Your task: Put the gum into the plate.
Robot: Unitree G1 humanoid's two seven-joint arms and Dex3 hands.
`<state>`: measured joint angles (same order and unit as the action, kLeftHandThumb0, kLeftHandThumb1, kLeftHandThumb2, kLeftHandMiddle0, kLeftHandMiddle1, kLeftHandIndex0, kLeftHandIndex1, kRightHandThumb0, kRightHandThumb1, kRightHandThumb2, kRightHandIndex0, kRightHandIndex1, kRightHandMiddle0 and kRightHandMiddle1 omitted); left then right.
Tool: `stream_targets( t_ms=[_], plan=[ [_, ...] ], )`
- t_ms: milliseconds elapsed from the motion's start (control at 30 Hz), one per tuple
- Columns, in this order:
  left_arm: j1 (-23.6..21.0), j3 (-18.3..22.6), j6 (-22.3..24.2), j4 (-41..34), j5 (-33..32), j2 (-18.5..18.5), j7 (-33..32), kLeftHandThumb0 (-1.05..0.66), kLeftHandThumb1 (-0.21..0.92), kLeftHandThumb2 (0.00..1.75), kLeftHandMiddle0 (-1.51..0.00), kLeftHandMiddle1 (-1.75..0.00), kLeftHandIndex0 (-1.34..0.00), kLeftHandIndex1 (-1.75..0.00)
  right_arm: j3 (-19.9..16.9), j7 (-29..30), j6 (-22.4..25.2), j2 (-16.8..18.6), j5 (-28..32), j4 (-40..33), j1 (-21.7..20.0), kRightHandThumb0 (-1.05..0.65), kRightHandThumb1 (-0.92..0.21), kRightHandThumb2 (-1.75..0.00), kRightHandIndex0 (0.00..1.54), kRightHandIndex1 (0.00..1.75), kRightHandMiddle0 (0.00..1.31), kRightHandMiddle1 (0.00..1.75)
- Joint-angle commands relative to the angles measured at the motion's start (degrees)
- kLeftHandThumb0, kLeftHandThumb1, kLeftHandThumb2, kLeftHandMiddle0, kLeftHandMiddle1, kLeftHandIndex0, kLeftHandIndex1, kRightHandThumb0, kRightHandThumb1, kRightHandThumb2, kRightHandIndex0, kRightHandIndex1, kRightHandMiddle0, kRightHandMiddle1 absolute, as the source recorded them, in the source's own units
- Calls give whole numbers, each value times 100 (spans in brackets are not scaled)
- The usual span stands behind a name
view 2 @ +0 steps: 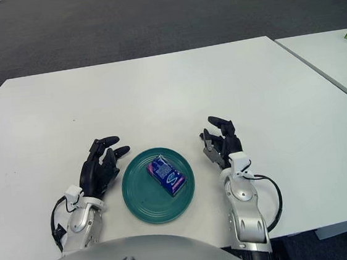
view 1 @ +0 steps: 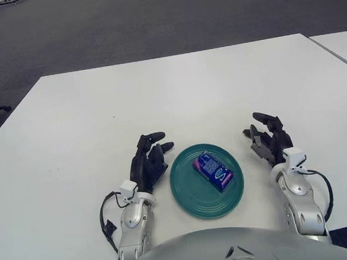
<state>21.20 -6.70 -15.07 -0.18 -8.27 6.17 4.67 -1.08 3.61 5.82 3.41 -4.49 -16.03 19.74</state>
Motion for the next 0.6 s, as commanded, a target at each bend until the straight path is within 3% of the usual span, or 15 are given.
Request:
stream_targets(
  t_ms=[0, 367, 567],
  plan=[
    [151, 74, 166, 80, 61, -45, -68, -57, 92, 73, -55, -99, -31, -127, 186, 11, 61, 21, -96, 85, 251, -46, -92, -66, 46, 58, 17, 97],
    [179, 124, 168, 50, 98, -1, -132, -62, 92, 73, -55, -102, -30, -124, 490, -38, 150, -84, -168, 87, 490, -49, -92, -66, 43, 51, 19, 97],
    [216, 179, 2, 39, 392, 104, -469, -63, 92, 72, -53, -104, -29, -126, 542, -75, 197, -144, -132, 155, 482, -49, -92, -66, 43, 49, 18, 97]
  ],
)
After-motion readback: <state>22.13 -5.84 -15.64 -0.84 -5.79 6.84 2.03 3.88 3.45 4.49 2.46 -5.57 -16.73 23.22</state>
